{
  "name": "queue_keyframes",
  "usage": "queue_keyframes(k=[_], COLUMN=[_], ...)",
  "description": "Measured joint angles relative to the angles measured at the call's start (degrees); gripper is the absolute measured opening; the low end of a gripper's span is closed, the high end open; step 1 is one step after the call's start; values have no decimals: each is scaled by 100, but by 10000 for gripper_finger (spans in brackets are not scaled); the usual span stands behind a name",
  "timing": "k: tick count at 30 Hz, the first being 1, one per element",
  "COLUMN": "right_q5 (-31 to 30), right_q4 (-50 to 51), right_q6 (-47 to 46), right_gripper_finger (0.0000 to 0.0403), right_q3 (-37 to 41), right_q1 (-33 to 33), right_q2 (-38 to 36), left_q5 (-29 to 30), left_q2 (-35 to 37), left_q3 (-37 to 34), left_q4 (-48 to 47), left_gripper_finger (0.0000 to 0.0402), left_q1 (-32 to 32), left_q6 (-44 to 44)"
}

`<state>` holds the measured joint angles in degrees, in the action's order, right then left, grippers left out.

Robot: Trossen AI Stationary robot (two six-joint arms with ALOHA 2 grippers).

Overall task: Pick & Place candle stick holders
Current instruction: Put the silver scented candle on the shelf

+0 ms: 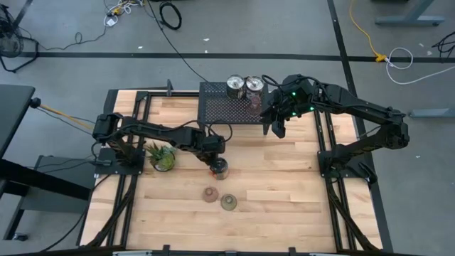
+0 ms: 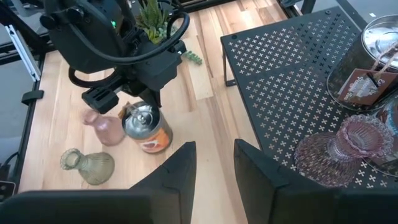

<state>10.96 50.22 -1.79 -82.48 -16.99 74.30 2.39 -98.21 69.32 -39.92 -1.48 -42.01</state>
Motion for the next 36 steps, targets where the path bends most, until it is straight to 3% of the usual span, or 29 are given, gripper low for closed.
queue_keyframes(k=[13, 24, 28, 36], right_q5=[-1, -2, -2, -2], right_q4=[4, 4, 6, 2], right_q6=[77, 82, 84, 86], right_gripper_finger=[107, 107, 107, 107], right_q3=[0, 0, 0, 0], right_q1=[1, 0, 2, 0], right_q2=[0, 0, 0, 0], left_q5=[-54, -47, 371, 1432], left_q2=[134, 992, 1263, 1316], left_q3=[-40, 20, 679, 2740], left_q4=[-84, -395, -1244, -2889], left_gripper_finger=[2, 1, 1, 0], left_q1=[0, 87, 165, 633], left_q6=[135, 152, 362, 1041])
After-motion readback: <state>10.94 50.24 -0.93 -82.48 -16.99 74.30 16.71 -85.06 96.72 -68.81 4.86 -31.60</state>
